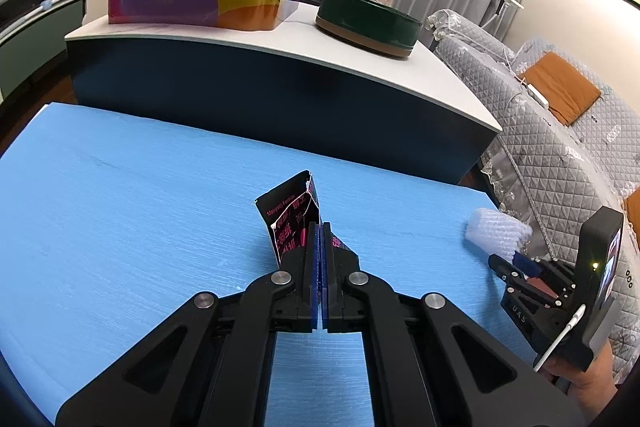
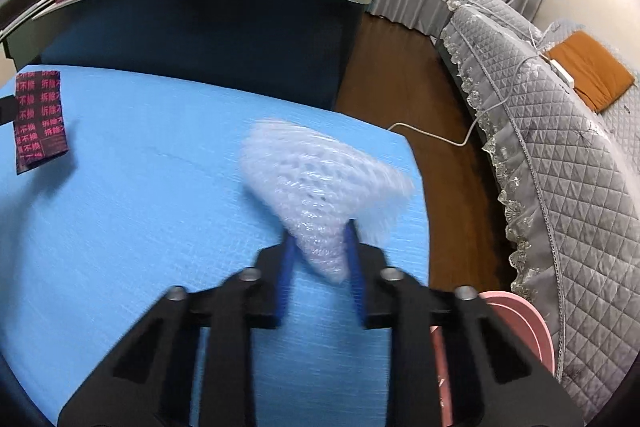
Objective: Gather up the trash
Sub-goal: 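Grasp the pink wrapper with the left tool while the right tool grasps the foam net, then carry the pink wrapper and foam net over the pink bin with both tools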
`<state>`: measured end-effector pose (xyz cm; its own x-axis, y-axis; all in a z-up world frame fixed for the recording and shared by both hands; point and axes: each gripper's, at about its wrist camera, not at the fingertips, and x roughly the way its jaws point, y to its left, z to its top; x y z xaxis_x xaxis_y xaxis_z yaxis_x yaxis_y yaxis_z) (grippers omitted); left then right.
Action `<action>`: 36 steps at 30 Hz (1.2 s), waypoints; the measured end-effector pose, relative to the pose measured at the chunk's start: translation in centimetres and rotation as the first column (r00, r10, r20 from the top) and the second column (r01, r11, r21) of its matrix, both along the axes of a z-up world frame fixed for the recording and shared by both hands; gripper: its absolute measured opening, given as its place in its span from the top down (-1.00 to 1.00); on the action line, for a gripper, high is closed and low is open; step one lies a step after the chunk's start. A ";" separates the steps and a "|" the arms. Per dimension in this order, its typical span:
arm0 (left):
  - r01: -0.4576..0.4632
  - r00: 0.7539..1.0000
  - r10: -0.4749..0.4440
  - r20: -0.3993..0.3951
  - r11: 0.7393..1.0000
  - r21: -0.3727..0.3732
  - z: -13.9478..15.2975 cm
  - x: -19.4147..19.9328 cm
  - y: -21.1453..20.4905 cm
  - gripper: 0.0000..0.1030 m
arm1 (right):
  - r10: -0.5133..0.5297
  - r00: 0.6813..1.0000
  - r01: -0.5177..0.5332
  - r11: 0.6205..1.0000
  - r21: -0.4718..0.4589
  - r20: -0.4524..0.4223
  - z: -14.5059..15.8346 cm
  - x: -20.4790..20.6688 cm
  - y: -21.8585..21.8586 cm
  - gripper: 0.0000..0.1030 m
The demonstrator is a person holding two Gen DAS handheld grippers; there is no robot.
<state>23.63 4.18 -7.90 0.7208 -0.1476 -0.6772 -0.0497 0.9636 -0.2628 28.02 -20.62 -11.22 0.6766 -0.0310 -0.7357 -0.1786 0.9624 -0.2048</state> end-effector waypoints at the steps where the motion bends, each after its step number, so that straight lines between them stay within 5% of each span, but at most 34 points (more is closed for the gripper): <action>1: 0.001 1.000 -0.001 0.006 1.000 0.002 0.3 -0.2 0.0 1.00 | 0.000 1.000 0.000 1.000 0.002 0.008 0.2 -0.2 0.0 0.73; 15: 0.019 0.997 -0.020 0.080 1.000 0.018 3.7 -3.6 -0.4 0.99 | -0.034 0.994 0.007 0.968 0.249 0.102 6.5 -5.5 -2.2 0.77; 36: 0.094 0.985 -0.103 0.140 0.993 0.067 5.4 -8.8 -2.6 1.00 | -0.049 0.983 -0.011 0.947 0.322 0.178 14.5 -16.5 -3.4 0.76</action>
